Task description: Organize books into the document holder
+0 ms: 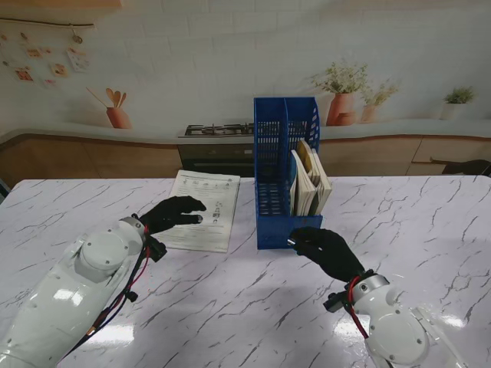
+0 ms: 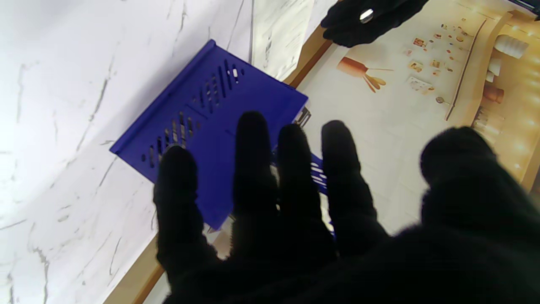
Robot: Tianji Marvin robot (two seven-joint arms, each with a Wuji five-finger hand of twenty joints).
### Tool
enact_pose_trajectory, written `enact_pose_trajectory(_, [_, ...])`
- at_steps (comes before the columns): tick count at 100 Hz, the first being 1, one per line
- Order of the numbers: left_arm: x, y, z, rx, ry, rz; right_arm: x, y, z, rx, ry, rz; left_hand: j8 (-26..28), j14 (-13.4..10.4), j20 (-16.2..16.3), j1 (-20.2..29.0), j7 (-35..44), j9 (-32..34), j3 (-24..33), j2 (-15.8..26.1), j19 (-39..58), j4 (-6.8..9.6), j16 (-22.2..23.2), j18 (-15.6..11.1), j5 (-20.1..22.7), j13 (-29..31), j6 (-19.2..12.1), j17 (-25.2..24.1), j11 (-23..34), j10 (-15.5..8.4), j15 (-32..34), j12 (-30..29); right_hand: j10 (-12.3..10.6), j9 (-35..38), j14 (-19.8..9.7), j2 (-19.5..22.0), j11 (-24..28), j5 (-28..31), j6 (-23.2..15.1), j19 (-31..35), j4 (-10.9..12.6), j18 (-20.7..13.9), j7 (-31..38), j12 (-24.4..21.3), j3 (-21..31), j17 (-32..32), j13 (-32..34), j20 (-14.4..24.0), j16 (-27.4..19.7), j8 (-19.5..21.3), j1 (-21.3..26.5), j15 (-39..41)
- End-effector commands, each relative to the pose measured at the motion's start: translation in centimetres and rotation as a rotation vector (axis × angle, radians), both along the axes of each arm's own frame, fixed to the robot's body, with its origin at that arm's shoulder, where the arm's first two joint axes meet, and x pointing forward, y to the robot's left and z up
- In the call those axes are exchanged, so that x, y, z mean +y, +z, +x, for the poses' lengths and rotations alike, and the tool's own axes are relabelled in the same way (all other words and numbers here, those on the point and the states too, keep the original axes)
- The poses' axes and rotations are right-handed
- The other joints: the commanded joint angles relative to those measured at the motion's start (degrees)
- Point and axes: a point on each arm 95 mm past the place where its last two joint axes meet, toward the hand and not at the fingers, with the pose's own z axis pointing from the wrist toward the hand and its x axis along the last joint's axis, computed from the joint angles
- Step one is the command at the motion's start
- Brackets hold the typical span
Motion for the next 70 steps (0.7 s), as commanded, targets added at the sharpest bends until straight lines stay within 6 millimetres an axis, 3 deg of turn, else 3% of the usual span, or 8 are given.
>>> enact_pose_trajectory(1, [0.1,0.2,1.0,-0.038,-0.005,0.027,0.2,-0.4,0.0,0.019,0.004,0.006,-1.1,-2.7,-2.2,-1.9,-0.4,-2.3,-0.7,1.3,-5.1,1.28,-1.0,-4.5,-1.6,-2.2,-2.0,0.2,-1.1,-2.0,-1.5,-1.2,-0.6,1.1,-0.1,0.6,1.3,1.2,-2.5,0.4,1.5,-2.3,0.9,-0.5,0.0,0.3,1.7,-0.3,-0.2,1.2,0.0,0.7])
enact_pose_trajectory(18, [0.1,-1.8,2.6,-0.021,0.0,0.071,0.0,-0.6,0.3,0.032,0.009,-0.002,-0.1,-4.5,-3.7,-3.3,1.0,-4.3,0.3,2.7,-8.9,1.12,-2.2,-5.9,-3.4,-4.1,1.5,0.9,-1.7,-1.6,-1.5,-4.7,-0.7,1.9,0.1,0.3,1.1,1.5,-2.8,0.4,1.5,-1.9,1.1,-0.6,0.7,0.2,2.5,-0.6,-0.3,1.2,-0.6,0.8])
enact_pose_trajectory(30, [-0.3,-3.0,2.8,0.023,-0.017,0.09,0.0,-0.6,0.3,0.034,0.007,-0.002,-2.2,-2.7,-2.8,-3.6,-1.2,-4.8,-0.5,8.0,-7.9,0.73,-3.2,-5.6,-1.9,-5.5,7.3,0.9,-1.2,1.4,1.1,-7.0,-0.5,1.6,0.2,0.2,0.9,0.5,-2.2,0.3,1.5,-2.0,0.6,-0.6,2.0,0.0,2.3,-0.9,-0.4,0.9,-1.3,0.5])
enact_pose_trajectory(38, [-0.7,-3.5,2.6,0.06,-0.038,0.105,0.0,-0.6,0.3,0.036,0.007,-0.003,-3.5,-1.4,-2.2,2.2,-1.5,-4.1,-6.7,15.1,-6.9,-0.42,-4.2,-5.0,-0.9,-5.9,9.2,0.7,-1.3,3.1,3.0,-7.2,-0.5,1.5,0.3,0.1,1.0,0.3,-2.0,0.2,1.5,-2.0,0.5,-0.6,2.9,-0.2,2.2,-1.0,-0.4,0.9,-1.6,0.4])
enact_pose_trajectory(41, [-0.8,-3.6,2.4,0.081,-0.052,0.107,0.0,-0.6,0.3,0.037,0.008,-0.003,-3.8,-1.3,-2.3,7.0,-1.3,-4.0,-13.3,17.2,-7.0,-0.44,-4.7,-5.1,-0.8,-6.1,9.3,0.7,-1.3,3.2,3.4,-7.2,-0.5,1.4,0.2,0.1,1.0,0.2,-2.0,0.1,1.5,-2.1,0.5,-0.6,3.2,-0.3,2.1,-1.1,-0.5,0.9,-1.7,0.4])
enact_pose_trajectory(43, [-0.8,-3.7,2.3,0.095,-0.06,0.108,0.0,-0.6,0.3,0.037,0.009,-0.003,-4.0,-1.1,-2.5,13.6,-1.3,-4.1,-23.0,20.4,-7.4,-0.74,-4.9,-5.2,-0.8,-6.3,9.6,0.7,-1.3,3.6,3.7,-7.2,-0.5,1.2,0.2,0.1,1.0,0.2,-2.0,0.1,1.4,-2.1,0.5,-0.6,3.4,-0.4,2.0,-1.1,-0.5,0.9,-1.8,0.3])
enact_pose_trajectory(47, [-1.0,-3.8,2.1,0.125,-0.071,0.109,0.0,-0.6,0.3,0.037,0.01,-0.003,-4.2,-0.8,-2.9,17.8,-1.4,-4.3,-28.4,22.9,-8.1,-0.81,-4.9,-5.2,-0.6,-6.7,9.9,0.8,-1.4,4.0,3.9,-7.2,-0.4,1.2,0.2,0.2,1.0,0.1,-1.9,0.1,1.4,-2.2,0.4,-0.6,3.7,-0.5,1.9,-1.2,-0.5,0.9,-1.9,0.3])
enact_pose_trajectory(70, [-1.6,-3.9,0.4,0.314,-0.146,0.119,-0.3,-0.6,0.1,0.047,0.028,-0.005,-5.3,1.7,-3.1,19.7,-3.3,-5.7,-30.3,29.8,-8.7,-1.49,-5.0,-2.7,-0.6,-8.6,12.5,0.2,-1.9,6.6,4.5,-7.5,-0.4,0.0,0.0,0.6,0.9,-0.8,-1.5,-0.3,1.3,-2.6,-0.1,-0.6,4.4,-1.0,1.1,-1.6,-0.5,0.7,-2.2,0.0])
